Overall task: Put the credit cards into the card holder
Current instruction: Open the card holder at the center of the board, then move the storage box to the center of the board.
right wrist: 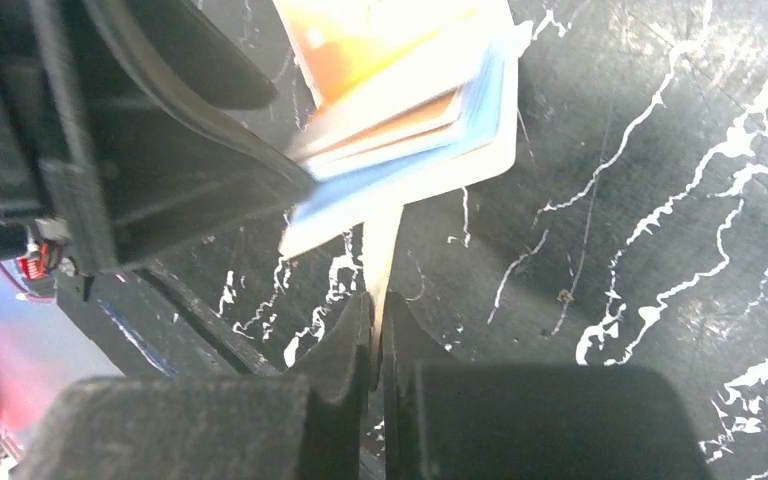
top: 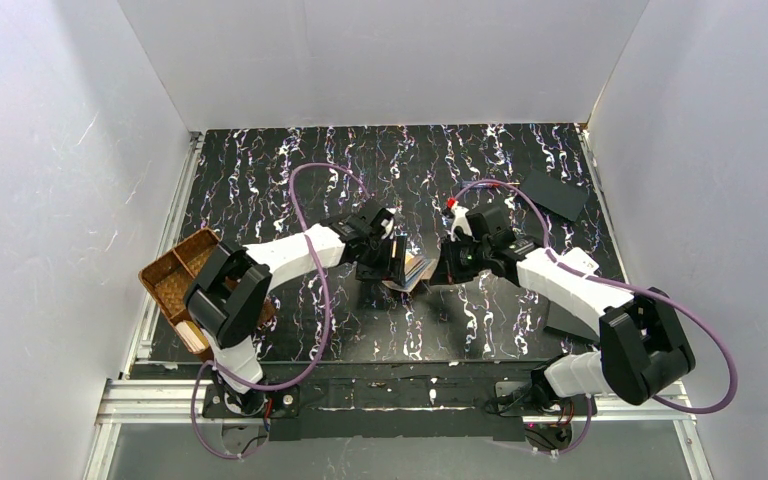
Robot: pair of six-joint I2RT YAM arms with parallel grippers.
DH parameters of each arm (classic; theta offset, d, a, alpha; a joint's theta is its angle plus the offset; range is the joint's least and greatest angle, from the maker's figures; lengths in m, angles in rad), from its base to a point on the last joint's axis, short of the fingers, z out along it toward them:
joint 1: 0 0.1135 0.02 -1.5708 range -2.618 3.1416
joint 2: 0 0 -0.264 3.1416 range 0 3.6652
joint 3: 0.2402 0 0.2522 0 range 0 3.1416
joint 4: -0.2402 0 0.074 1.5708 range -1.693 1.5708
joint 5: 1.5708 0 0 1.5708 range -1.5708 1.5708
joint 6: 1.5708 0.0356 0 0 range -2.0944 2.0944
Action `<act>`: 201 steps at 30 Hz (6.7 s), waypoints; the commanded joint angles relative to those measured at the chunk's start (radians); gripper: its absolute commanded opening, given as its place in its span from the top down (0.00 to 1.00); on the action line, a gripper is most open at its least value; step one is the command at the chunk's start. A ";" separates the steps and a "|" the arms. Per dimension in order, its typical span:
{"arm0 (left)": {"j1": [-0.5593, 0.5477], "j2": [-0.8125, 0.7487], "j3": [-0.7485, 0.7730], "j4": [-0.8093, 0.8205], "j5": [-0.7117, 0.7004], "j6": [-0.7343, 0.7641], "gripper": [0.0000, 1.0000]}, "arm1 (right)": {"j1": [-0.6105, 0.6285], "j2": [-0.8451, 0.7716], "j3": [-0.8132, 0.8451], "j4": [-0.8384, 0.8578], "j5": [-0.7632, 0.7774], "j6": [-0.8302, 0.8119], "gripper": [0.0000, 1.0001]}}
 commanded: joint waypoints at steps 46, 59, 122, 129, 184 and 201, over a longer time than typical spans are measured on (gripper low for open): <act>0.122 0.096 -0.093 0.211 0.169 -0.151 0.46 | -0.017 0.256 0.059 -0.033 0.184 -0.068 0.82; 0.166 -0.312 0.068 -0.117 0.255 -0.012 0.24 | -0.003 0.150 0.250 -0.185 0.217 -0.167 0.46; 0.778 -0.508 -0.256 -0.417 -0.376 -0.327 0.33 | 0.289 0.067 0.334 -0.079 0.090 -0.070 0.16; 0.780 -0.464 -0.315 -0.289 -0.313 -0.274 0.61 | 0.287 0.062 0.308 -0.085 0.100 -0.075 0.16; 0.763 -0.018 0.259 -0.318 0.093 0.035 0.49 | 0.231 0.432 0.457 -0.050 0.587 -0.184 0.09; 0.839 -0.431 0.123 -0.661 -0.132 0.155 0.02 | 0.356 0.470 0.306 -0.065 1.017 -0.159 0.02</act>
